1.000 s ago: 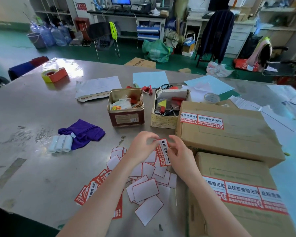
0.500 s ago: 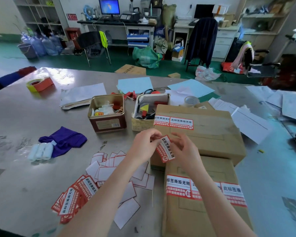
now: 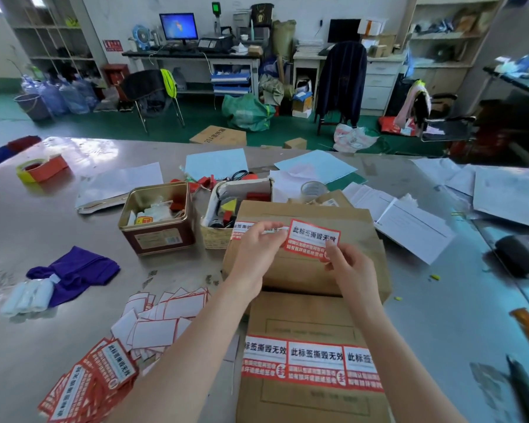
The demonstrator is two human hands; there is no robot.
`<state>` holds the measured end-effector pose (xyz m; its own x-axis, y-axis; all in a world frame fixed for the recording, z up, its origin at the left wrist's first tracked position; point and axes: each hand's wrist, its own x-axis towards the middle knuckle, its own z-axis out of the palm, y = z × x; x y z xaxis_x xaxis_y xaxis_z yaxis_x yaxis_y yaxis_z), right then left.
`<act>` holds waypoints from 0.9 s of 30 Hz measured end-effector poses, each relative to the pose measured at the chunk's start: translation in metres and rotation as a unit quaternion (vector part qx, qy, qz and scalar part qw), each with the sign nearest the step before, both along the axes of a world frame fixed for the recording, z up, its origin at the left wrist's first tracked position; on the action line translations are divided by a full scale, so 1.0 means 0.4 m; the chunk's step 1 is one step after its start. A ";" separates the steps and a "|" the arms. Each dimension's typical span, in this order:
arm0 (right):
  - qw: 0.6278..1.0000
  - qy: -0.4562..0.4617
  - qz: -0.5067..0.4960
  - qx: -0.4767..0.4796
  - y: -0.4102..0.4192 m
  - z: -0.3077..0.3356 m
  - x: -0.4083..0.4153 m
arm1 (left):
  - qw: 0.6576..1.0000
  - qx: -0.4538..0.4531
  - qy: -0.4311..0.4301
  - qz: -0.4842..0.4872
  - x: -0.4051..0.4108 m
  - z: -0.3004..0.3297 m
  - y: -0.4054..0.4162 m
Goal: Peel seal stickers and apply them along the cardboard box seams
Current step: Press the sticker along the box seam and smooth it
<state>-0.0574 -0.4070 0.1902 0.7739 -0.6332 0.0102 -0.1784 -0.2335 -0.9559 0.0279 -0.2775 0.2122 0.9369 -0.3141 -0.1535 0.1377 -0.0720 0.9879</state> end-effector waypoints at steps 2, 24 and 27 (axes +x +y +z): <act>0.998 0.006 -0.016 -0.056 -0.032 0.001 0.013 | 1.000 -0.002 0.014 0.008 0.003 -0.009 -0.030; 0.974 0.111 -0.040 -0.193 -0.160 -0.052 0.135 | 0.871 0.356 -0.334 -0.054 0.073 -0.137 -0.105; 0.970 0.117 -0.036 -0.209 -0.159 -0.056 0.138 | 0.873 0.349 -0.338 -0.048 0.073 -0.140 -0.103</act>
